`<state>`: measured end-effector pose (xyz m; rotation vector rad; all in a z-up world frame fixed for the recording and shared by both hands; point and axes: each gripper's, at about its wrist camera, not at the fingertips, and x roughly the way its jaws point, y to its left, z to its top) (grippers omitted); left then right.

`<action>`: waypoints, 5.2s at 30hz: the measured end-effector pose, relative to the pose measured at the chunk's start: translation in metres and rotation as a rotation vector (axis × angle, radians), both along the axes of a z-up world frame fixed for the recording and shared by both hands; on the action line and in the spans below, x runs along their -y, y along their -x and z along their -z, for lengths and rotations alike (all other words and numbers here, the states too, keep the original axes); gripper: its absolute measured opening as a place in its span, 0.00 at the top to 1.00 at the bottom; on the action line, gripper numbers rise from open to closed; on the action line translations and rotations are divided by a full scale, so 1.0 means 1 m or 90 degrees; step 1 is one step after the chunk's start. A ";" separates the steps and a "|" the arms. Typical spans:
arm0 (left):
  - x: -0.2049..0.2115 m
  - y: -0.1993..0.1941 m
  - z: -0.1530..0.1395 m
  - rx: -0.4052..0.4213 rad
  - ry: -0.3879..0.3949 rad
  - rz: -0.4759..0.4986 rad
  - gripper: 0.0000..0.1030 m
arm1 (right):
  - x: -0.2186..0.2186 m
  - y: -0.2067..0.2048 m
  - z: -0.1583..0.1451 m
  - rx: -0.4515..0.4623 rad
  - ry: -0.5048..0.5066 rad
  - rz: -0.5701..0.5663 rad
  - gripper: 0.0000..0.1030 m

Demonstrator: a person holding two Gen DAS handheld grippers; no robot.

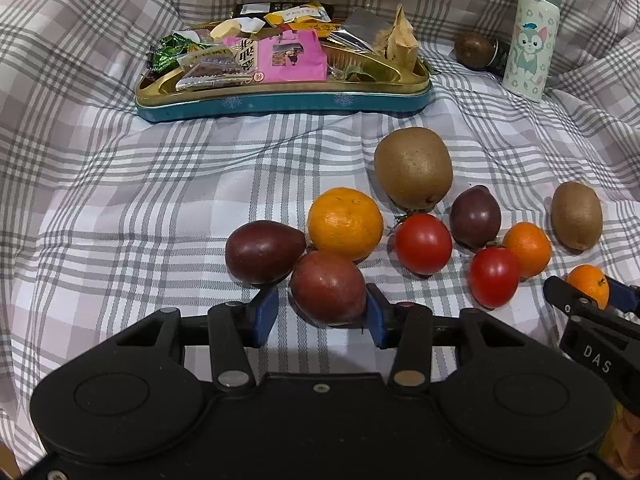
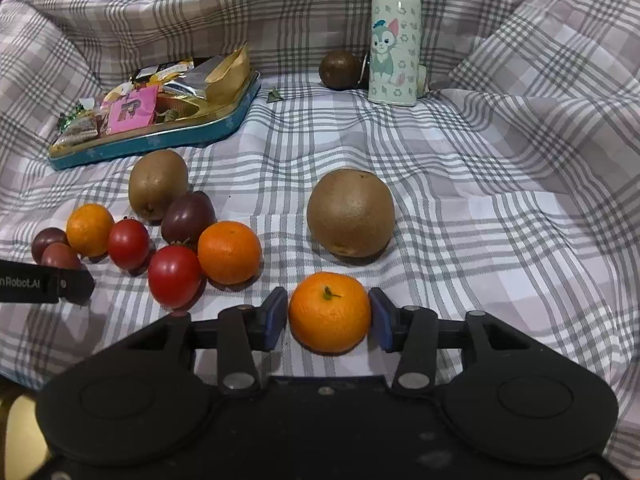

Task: Organize fruits
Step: 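Close the left tool on the dark plum while the right tool grasps the mandarin, then carry the plum and mandarin over the gold tray with both tools, then open both tools to drop the plum and mandarin into the tray, then move both open tools back toward the fruit row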

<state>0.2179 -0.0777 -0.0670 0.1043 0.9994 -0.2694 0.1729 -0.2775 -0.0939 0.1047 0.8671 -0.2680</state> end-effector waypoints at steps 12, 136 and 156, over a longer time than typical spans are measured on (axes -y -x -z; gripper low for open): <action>0.004 0.000 0.003 0.006 -0.004 0.012 0.43 | 0.002 0.000 0.003 0.001 0.017 0.004 0.33; -0.073 0.201 -0.047 -0.029 -0.021 -0.039 0.54 | -0.095 0.223 -0.091 0.009 -0.025 -0.029 0.43; -0.077 0.200 -0.063 0.042 -0.018 -0.066 0.50 | -0.094 0.218 -0.095 0.059 0.019 0.015 0.43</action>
